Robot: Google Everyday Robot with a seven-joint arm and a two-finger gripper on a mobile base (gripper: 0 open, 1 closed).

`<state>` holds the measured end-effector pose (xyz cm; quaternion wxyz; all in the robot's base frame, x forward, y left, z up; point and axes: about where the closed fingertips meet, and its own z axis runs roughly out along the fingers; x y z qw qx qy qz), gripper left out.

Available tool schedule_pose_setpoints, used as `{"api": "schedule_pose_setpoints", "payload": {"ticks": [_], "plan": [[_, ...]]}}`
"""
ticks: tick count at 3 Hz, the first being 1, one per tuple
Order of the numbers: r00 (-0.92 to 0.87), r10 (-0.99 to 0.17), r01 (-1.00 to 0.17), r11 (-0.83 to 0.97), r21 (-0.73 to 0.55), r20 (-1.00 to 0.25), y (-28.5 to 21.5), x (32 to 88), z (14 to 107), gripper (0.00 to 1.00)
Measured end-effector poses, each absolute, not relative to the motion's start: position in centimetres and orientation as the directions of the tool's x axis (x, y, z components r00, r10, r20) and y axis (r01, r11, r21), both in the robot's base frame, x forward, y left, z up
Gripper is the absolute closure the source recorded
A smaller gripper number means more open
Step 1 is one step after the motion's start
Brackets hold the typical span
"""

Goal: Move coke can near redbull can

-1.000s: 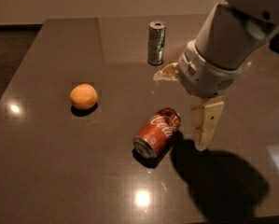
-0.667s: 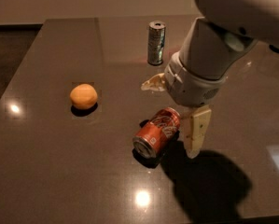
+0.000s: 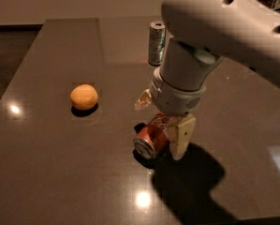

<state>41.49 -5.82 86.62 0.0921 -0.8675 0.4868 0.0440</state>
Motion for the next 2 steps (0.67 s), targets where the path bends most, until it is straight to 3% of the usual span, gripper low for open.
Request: {"api": "schedule_pose_setpoints", "payload": {"ticks": [2], "plan": [[0.515, -0.844, -0.857, -0.512, -0.06, -0.148, -5.66, 42.32, 85.61, 0.65]]}}
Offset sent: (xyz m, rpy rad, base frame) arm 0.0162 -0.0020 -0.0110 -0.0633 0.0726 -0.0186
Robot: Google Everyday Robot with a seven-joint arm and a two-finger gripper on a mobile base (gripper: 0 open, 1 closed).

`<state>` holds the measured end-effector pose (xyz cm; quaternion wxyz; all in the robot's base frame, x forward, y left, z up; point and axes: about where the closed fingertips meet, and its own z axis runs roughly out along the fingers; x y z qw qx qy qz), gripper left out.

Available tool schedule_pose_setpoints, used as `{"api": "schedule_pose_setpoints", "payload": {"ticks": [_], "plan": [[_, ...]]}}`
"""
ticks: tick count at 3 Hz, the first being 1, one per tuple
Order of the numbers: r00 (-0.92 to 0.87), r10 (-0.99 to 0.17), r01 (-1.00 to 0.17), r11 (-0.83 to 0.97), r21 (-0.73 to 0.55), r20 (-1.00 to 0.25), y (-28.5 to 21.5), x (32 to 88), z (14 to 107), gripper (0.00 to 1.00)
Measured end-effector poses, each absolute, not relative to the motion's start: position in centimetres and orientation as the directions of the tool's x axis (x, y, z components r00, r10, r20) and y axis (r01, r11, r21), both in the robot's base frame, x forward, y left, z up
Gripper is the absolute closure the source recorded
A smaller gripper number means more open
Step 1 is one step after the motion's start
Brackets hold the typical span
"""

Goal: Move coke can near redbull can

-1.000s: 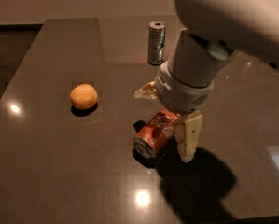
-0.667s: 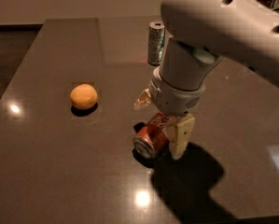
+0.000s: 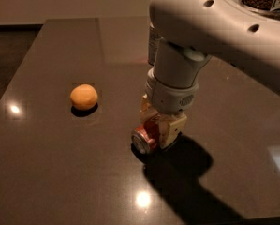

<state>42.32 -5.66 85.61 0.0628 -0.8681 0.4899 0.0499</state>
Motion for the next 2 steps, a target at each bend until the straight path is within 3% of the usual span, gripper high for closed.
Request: {"api": "schedule_pose_setpoints", "payload": {"ticks": [1, 2], "plan": [[0.439, -0.881, -0.898, -0.438, -0.046, -0.178, -6.3, 44.5, 86.4, 0.87], [0.34, -0.917, -0.94, -0.335, -0.063, -0.209, -7.2, 48.5, 88.2, 1.0]]}}
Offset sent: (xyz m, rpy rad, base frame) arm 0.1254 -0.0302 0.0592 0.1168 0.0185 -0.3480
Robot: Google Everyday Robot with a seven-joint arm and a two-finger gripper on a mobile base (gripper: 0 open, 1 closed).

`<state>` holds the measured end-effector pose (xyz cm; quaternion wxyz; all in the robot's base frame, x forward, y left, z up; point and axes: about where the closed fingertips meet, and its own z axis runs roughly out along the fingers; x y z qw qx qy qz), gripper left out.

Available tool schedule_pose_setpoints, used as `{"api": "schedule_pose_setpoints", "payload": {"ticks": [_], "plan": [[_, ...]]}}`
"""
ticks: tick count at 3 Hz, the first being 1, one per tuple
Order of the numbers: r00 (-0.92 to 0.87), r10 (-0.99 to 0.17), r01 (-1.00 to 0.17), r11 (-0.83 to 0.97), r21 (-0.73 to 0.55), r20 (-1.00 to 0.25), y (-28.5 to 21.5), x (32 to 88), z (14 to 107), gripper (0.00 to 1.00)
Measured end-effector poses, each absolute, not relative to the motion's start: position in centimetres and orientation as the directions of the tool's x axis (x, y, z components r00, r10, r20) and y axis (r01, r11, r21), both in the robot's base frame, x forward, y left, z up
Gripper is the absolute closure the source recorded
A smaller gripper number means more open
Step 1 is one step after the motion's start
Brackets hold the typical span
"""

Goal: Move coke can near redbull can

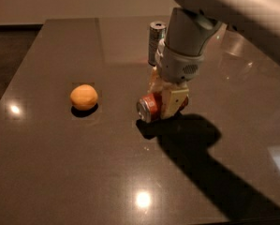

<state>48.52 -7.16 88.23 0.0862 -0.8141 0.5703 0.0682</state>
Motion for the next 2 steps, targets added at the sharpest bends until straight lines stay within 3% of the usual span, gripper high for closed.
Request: {"api": "schedule_pose_setpoints", "payload": {"ticks": [2], "plan": [[0.152, -0.963, -0.984, -0.125, -0.127, -0.225, -8.2, 56.6, 90.0, 1.0]]}}
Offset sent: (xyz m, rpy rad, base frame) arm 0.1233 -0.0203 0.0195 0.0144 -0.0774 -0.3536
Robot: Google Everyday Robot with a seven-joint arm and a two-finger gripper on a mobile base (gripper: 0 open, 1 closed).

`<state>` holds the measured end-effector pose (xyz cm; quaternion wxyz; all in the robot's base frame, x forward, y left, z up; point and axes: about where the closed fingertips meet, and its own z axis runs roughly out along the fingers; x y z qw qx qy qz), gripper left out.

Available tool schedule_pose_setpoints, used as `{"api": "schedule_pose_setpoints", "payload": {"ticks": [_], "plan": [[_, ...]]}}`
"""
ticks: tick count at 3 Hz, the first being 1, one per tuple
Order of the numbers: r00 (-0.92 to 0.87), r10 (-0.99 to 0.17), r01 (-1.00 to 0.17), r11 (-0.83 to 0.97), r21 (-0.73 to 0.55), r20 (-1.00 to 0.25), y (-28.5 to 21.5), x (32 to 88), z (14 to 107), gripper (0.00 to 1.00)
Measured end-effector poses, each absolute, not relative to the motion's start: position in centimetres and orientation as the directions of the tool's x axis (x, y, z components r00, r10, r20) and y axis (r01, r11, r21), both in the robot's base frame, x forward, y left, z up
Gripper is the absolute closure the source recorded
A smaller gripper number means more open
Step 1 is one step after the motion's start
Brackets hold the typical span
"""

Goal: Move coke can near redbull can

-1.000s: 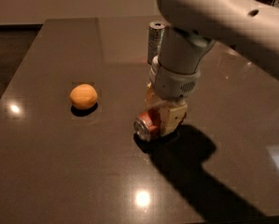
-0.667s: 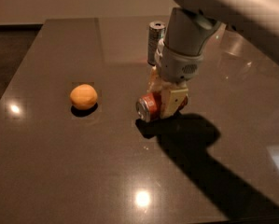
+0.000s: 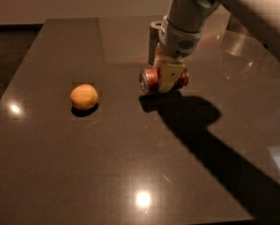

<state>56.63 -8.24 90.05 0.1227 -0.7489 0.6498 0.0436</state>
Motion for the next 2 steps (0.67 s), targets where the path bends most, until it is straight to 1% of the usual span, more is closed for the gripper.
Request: {"api": "schedule_pose_setpoints", "payload": {"ticks": [1, 2], "plan": [[0.008, -0.98, -0.99, 0.02, -0.141, -0.2, -9.2, 61.2, 89.0, 1.0], [-0.077, -0.983, -0.984, 0.102, -0.148, -0.167, -10.1, 63.5, 88.2, 1.0]]}}
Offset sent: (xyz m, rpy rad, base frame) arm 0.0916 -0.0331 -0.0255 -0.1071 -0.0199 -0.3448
